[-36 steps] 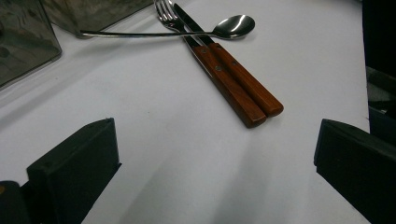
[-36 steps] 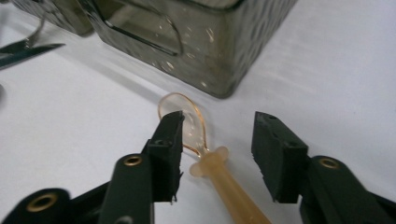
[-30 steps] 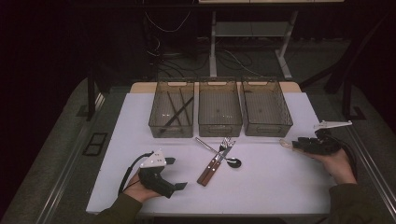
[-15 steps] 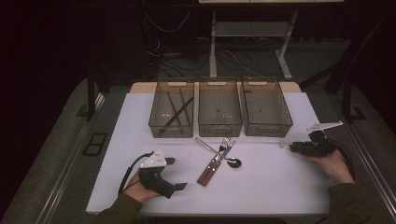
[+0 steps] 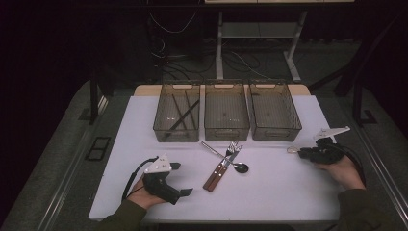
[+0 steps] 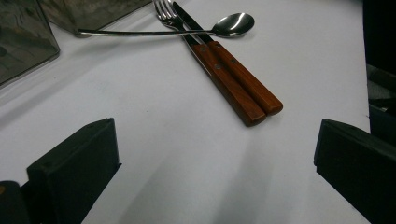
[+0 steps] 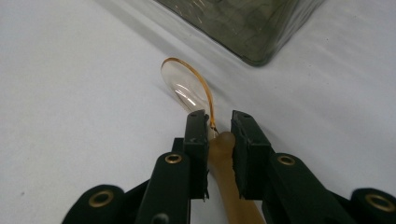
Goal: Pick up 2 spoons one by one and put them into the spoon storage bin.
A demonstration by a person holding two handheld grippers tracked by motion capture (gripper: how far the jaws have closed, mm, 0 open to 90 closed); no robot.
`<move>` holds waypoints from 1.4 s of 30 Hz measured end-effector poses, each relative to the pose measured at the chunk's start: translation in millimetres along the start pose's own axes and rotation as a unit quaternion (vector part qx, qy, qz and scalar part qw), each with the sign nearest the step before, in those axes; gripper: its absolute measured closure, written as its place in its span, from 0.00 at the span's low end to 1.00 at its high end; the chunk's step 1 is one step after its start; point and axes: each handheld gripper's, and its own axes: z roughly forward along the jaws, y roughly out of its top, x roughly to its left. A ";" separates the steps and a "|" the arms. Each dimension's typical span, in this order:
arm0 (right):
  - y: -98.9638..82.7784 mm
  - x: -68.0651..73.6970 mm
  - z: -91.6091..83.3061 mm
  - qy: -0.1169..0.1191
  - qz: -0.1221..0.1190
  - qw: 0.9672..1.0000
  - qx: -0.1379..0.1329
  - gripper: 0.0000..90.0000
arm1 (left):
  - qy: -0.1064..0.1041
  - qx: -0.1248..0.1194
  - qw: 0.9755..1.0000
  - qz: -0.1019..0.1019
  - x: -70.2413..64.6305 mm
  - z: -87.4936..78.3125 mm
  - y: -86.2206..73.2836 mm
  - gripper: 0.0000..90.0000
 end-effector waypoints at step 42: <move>44.9 38.8 -36.6 -0.003 -0.029 0.997 -0.071 0.86 | 0.002 -0.005 1.000 0.001 0.2 -0.5 0.3 0.00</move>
